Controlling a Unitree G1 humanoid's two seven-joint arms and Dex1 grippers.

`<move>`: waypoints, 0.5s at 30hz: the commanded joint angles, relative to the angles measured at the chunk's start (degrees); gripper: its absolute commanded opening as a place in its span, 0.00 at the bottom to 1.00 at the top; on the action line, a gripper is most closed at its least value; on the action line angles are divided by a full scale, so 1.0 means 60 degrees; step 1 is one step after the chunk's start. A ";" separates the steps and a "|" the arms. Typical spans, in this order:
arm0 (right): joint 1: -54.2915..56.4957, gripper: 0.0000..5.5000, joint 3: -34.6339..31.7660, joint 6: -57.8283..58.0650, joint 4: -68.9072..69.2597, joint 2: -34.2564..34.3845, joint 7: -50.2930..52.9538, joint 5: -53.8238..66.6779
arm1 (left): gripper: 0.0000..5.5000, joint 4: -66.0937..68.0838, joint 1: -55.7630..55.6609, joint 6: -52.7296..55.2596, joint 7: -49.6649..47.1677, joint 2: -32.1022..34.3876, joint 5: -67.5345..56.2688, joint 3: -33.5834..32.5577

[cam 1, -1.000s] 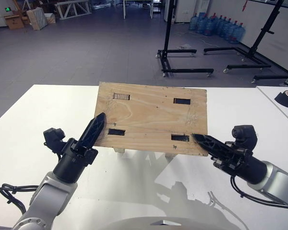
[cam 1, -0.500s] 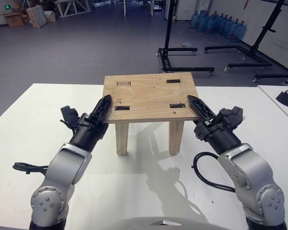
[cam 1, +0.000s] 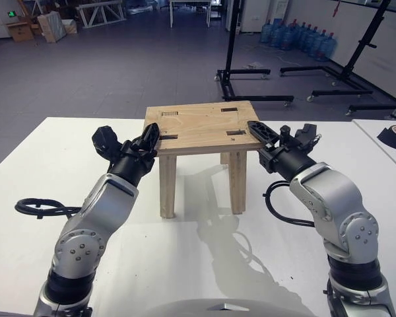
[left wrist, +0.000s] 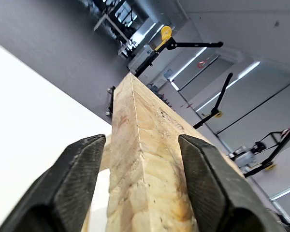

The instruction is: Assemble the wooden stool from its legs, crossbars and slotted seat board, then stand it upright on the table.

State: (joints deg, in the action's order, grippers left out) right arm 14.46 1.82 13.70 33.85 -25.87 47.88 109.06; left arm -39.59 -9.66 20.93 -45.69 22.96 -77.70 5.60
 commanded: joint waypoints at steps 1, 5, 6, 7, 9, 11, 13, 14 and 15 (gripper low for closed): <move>-0.0241 0.44 0.0451 0.1140 -0.0671 -0.0420 0.0769 -0.0699 | 0.61 0.0629 0.0594 0.0677 -0.0049 -0.0209 0.0245 0.0028; -0.0212 0.58 0.0395 0.1575 -0.0869 -0.0440 0.0699 -0.1061 | 0.72 0.0663 0.0733 0.0888 0.0055 -0.0502 0.0429 -0.0002; -0.0238 0.60 0.0386 0.1699 -0.0909 -0.0478 0.0646 -0.1184 | 0.74 0.0691 0.0723 0.0942 0.0089 -0.0527 0.0485 -0.0032; -0.0302 0.63 0.0392 0.1857 -0.0947 -0.0552 0.0555 -0.1370 | 0.77 0.0722 0.0699 0.1006 0.0136 -0.0519 0.0564 -0.0070; -0.0423 0.71 0.0408 0.2154 -0.0963 -0.0674 0.0324 -0.1765 | 0.83 0.0754 0.0643 0.1174 0.0266 -0.0456 0.0813 -0.0116; -0.0594 0.71 0.0437 0.2451 -0.0913 -0.0810 0.0030 -0.2243 | 0.83 0.0710 0.0599 0.1423 0.0511 -0.0292 0.1249 -0.0061; -0.0752 0.71 0.0459 0.2671 -0.0867 -0.0897 -0.0280 -0.2721 | 0.83 0.0692 0.0551 0.1661 0.0771 -0.0185 0.1690 -0.0024; -0.0862 0.71 0.0493 0.2796 -0.0812 -0.0971 -0.0496 -0.3034 | 0.83 0.0675 0.0521 0.1784 0.0928 -0.0098 0.1949 -0.0012; -0.0956 0.71 0.0523 0.2894 -0.0771 -0.1016 -0.0676 -0.3297 | 0.83 0.0672 0.0494 0.1890 0.1067 -0.0041 0.2165 -0.0017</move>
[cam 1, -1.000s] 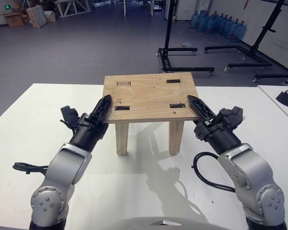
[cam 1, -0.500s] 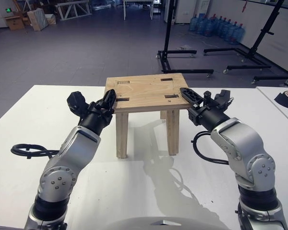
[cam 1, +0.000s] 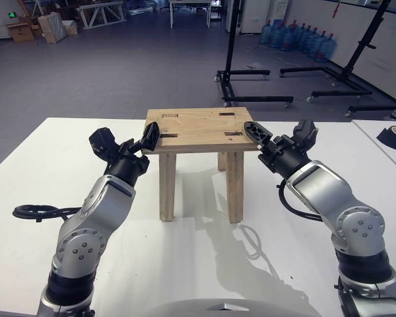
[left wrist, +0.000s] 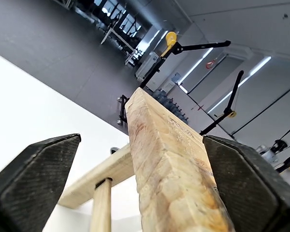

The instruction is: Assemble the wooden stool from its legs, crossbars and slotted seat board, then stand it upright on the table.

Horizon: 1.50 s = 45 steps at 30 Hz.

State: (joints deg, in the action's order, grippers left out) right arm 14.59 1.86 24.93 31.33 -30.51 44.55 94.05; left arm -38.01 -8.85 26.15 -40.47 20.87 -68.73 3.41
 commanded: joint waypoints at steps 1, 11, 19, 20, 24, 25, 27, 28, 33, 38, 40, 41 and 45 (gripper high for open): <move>-0.1092 0.71 0.0581 0.1121 -0.0250 -0.0343 -0.0423 -0.1183 | 0.83 0.0402 0.0325 0.1127 0.0336 0.0409 0.0925 0.0343; -0.1326 0.71 0.1250 0.1504 0.0180 -0.0831 -0.3046 -0.5313 | 0.83 0.0295 -0.0054 0.1729 0.2096 0.1090 0.3856 0.0553; -0.1207 0.71 0.1877 0.1105 0.0759 -0.0419 -0.4109 -0.8754 | 0.83 0.0373 -0.0053 0.1281 0.3539 0.1350 0.7006 0.1041; -0.1162 0.71 0.1806 0.0927 0.0798 -0.0318 -0.4228 -0.9088 | 0.83 0.0357 -0.0011 0.1011 0.3624 0.1241 0.7318 0.0876; -0.0612 0.71 0.1006 0.0235 0.0926 0.0468 -0.4691 -0.9675 | 0.83 0.0526 0.0180 -0.0216 0.4007 0.0746 0.8219 0.0045; -0.0406 0.71 0.0752 0.0077 0.0978 0.0615 -0.4837 -0.9720 | 0.83 0.0490 0.0123 -0.0501 0.4183 0.0751 0.8417 -0.0149; 0.0135 0.71 0.0298 -0.0283 0.0939 0.0735 -0.5101 -1.0158 | 0.83 0.0375 -0.0142 -0.1148 0.4615 0.0815 0.8693 -0.0688; 0.0417 0.71 0.0074 -0.0410 0.0832 0.0799 -0.5227 -1.0354 | 0.83 0.0390 -0.0286 -0.1452 0.4869 0.0859 0.8721 -0.1063; 0.0641 0.71 -0.0729 -0.1046 -0.0327 0.1079 -0.5743 -1.1346 | 0.83 0.1453 -0.0380 -0.2488 0.5921 0.1266 0.9482 -0.2060; -0.0428 0.71 -0.0710 -0.2950 -0.2770 0.1915 -0.6431 -1.2779 | 0.83 0.4000 0.0365 -0.5092 0.6916 0.0753 1.0488 -0.1690; -0.0570 0.71 -0.0538 -0.3615 -0.3487 0.2283 -0.6653 -1.3188 | 0.83 0.4907 0.0295 -0.5692 0.7056 0.0459 1.0516 -0.1744; -0.0593 0.71 -0.0476 -0.3987 -0.3996 0.2453 -0.6757 -1.3432 | 0.83 0.5360 0.0279 -0.5943 0.7155 0.0318 1.0554 -0.1709; -0.0562 0.71 -0.0541 -0.4960 -0.5027 0.2781 -0.7039 -1.4074 | 0.83 0.6460 -0.0003 -0.6308 0.7339 -0.0089 1.0468 -0.1806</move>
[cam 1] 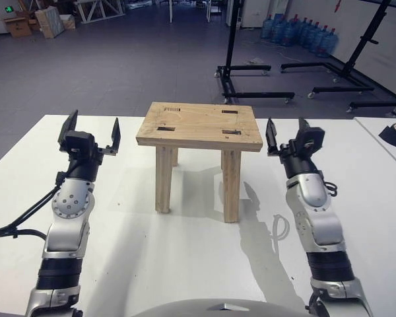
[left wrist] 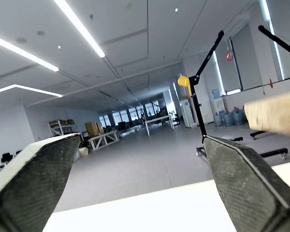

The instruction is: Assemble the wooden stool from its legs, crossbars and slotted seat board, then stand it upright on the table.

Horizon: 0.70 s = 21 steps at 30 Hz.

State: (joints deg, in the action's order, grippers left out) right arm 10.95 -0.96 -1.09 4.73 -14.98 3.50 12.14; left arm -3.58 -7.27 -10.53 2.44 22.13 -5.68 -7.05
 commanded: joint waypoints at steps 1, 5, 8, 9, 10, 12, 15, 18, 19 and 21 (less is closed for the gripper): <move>0.0008 0.71 -0.0101 -0.0801 -0.0699 0.0222 -0.0250 -0.0546 | 0.83 0.0925 -0.0367 -0.0200 0.0270 -0.0364 -0.0125 -0.0104; -0.0188 0.71 -0.0249 -0.1389 -0.0911 0.0259 -0.0339 -0.1029 | 0.83 0.1375 -0.0717 0.0001 0.0795 -0.0598 -0.0257 0.0109; -0.0212 0.71 -0.0376 -0.1565 -0.0982 0.0304 -0.0416 -0.1185 | 0.83 0.1328 -0.0728 0.0081 0.0812 -0.0839 -0.0161 0.0172; -0.0223 0.71 -0.0407 -0.1596 -0.0983 0.0329 -0.0437 -0.1232 | 0.83 0.1246 -0.0666 0.0080 0.0779 -0.0924 -0.0073 0.0234; -0.0242 0.71 -0.0449 -0.1623 -0.0980 0.0340 -0.0460 -0.1267 | 0.83 0.1169 -0.0624 0.0097 0.0753 -0.1003 0.0033 0.0321; -0.0278 0.71 -0.0550 -0.1664 -0.1008 0.0353 -0.0513 -0.1305 | 0.83 0.1045 -0.0557 0.0137 0.0642 -0.1184 0.0230 0.0446; -0.0375 0.71 -0.0561 -0.1792 -0.1108 0.0322 -0.0616 -0.1489 | 0.83 0.1004 -0.0516 0.0250 0.0319 -0.1373 0.0641 0.0508; -0.0359 0.71 -0.0692 -0.1925 -0.1249 0.0317 -0.0695 -0.1553 | 0.83 0.1092 -0.0680 0.0376 0.0080 -0.1496 0.0913 0.0488; -0.0336 0.71 -0.0734 -0.1954 -0.1294 0.0288 -0.0733 -0.1565 | 0.83 0.1098 -0.0711 0.0365 0.0154 -0.1486 0.0950 0.0553; -0.0258 0.71 -0.0832 -0.1996 -0.1402 0.0234 -0.0795 -0.1565 | 0.83 0.1094 -0.0751 0.0329 0.0151 -0.1551 0.0996 0.0599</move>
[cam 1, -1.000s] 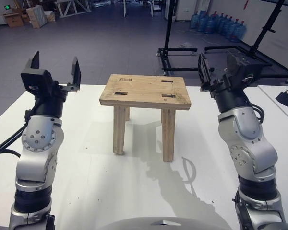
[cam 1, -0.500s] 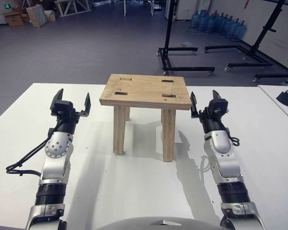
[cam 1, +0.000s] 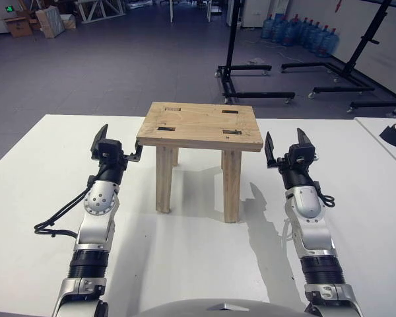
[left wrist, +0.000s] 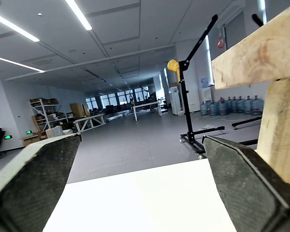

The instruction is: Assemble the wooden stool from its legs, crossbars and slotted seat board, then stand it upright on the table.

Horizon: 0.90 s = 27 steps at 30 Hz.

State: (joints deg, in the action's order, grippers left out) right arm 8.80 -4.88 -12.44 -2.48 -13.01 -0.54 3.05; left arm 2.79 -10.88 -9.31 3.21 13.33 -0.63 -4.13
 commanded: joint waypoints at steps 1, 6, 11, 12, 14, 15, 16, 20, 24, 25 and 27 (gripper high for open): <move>0.0145 0.71 -0.0234 -0.0135 -0.0271 -0.0117 -0.0168 -0.0037 | 0.83 0.0023 -0.0160 0.0120 -0.0052 -0.0145 0.0169 0.0083; 0.0142 0.71 -0.0339 -0.0233 -0.0420 -0.0111 -0.0330 -0.0094 | 0.83 -0.0078 -0.0099 -0.0046 -0.0102 -0.0339 0.0094 -0.0010; 0.0152 0.71 -0.0372 -0.0286 -0.0639 -0.0109 -0.0458 -0.0166 | 0.83 -0.0190 0.0124 -0.0354 -0.0113 -0.0439 0.0204 0.0091; 0.0141 0.71 -0.0392 -0.0328 -0.0726 -0.0130 -0.0480 -0.0186 | 0.83 -0.0161 0.0127 -0.0411 -0.0126 -0.0459 0.0235 0.0096; 0.0114 0.71 -0.0432 -0.0381 -0.0803 -0.0172 -0.0506 -0.0191 | 0.83 -0.0151 0.0110 -0.0485 -0.0124 -0.0460 0.0292 0.0104; 0.0125 0.71 -0.0446 -0.0390 -0.0826 -0.0183 -0.0518 -0.0190 | 0.83 -0.0158 0.0110 -0.0503 -0.0118 -0.0458 0.0300 0.0098; 0.0163 0.71 -0.0457 -0.0384 -0.0847 -0.0199 -0.0543 -0.0184 | 0.83 -0.0173 0.0127 -0.0515 -0.0117 -0.0459 0.0297 0.0089; 0.0236 0.71 -0.0535 -0.0403 -0.0886 -0.0276 -0.0596 -0.0165 | 0.83 -0.0180 0.0202 -0.0513 -0.0064 -0.0417 0.0251 0.0044; 0.0171 0.71 -0.0545 -0.0415 -0.0875 -0.0257 -0.0593 -0.0197 | 0.83 -0.0284 0.0284 -0.0487 -0.0054 -0.0460 0.0270 0.0110; 0.0159 0.71 -0.0545 -0.0405 -0.0854 -0.0249 -0.0597 -0.0203 | 0.83 -0.0299 0.0299 -0.0481 -0.0049 -0.0467 0.0278 0.0131; 0.0124 0.71 -0.0547 -0.0402 -0.0842 -0.0247 -0.0607 -0.0208 | 0.83 -0.0356 0.0337 -0.0457 -0.0033 -0.0479 0.0263 0.0151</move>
State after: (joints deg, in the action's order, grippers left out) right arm 9.01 -7.92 -14.52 -7.40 -14.29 -3.90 2.17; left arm 1.50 -9.37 -12.06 2.42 10.57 0.57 -3.44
